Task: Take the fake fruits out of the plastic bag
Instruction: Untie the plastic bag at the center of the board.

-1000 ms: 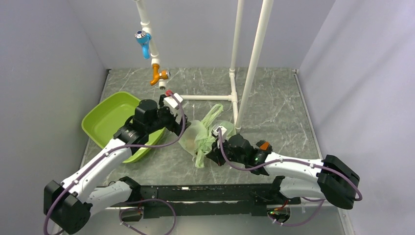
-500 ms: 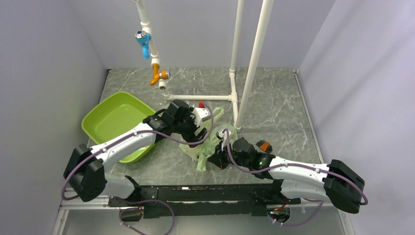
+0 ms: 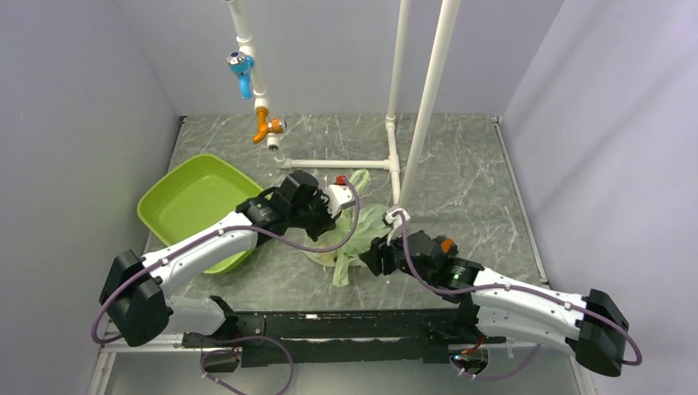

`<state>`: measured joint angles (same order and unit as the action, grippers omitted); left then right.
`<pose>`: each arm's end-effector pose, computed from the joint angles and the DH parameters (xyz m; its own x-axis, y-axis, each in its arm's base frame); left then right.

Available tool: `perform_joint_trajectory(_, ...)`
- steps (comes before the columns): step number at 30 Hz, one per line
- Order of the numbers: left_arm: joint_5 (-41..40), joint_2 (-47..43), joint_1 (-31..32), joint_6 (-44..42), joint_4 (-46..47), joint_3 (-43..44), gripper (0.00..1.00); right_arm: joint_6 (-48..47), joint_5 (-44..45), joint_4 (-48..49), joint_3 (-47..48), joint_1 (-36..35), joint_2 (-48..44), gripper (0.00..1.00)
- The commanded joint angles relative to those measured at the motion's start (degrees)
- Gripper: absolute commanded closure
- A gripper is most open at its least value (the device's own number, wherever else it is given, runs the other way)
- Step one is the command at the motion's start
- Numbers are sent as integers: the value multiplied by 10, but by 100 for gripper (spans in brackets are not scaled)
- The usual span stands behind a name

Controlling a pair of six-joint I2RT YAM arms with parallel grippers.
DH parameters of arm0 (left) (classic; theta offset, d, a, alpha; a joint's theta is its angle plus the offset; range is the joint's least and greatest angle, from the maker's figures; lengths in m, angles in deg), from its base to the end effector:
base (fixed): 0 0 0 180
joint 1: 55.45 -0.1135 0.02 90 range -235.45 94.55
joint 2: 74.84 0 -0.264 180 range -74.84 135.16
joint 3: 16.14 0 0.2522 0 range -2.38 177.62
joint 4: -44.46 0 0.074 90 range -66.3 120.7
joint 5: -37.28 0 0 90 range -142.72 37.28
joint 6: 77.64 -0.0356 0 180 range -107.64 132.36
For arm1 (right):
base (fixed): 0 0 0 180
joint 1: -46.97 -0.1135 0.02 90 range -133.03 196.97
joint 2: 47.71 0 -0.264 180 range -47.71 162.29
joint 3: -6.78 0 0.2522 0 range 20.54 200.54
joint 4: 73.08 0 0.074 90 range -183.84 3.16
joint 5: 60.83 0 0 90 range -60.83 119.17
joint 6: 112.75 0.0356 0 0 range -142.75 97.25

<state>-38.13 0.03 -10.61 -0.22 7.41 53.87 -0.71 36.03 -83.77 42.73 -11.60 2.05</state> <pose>0.1944 -0.2060 0.2745 -0.2847 0.5804 -0.7630 0.8989 0.4381 -0.0021 0.1047 0.1632 0.2095 -0.4971 -0.0989 -0.8621 -0.6516 0.6986 0.2956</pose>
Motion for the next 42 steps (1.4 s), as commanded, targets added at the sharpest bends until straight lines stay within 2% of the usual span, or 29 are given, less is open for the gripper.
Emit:
perform_joint_trajectory(1, 2, -33, 3, 0, 33, -6, 97, -30, 81, -64, 57, -1, -37, 49)
perform_joint_trajectory(8, 1, -45, 3, 2, 36, -10, 99, -97, 129, -61, 128, -1, 31, 48)
perform_joint_trajectory(11, -1, -48, 3, 3, 36, -11, 100, -138, 122, -44, 149, -2, 66, 43)
perform_joint_trajectory(14, -5, -47, 3, 4, 35, -10, 100, -173, 59, -42, 164, -3, 84, 34)
perform_joint_trajectory(16, -5, -46, 3, 4, 35, -9, 100, -176, 47, -34, 155, -5, 80, 28)
perform_joint_trajectory(20, -2, -49, 3, 5, 37, -8, 100, -160, 66, -9, 139, -5, 81, 26)
perform_joint_trajectory(23, 1, -49, 3, 8, 40, -9, 100, -139, 74, 6, 137, -5, 100, 35)
perform_joint_trajectory(27, -1, -51, 3, 11, 39, -9, 100, -113, 69, 25, 140, -5, 134, 41)
perform_joint_trajectory(30, -4, -55, 3, 11, 41, -11, 100, -101, 80, 25, 147, -6, 152, 53)
perform_joint_trajectory(32, -8, -60, 3, 12, 41, -12, 100, -96, 88, 22, 149, -6, 156, 56)
perform_joint_trajectory(37, -31, -66, 3, 13, 43, -13, 100, -85, 119, 7, 138, -6, 135, 69)
perform_joint_trajectory(42, -64, -64, 3, 17, 40, -11, 100, -68, 135, 7, 111, -5, 101, 85)
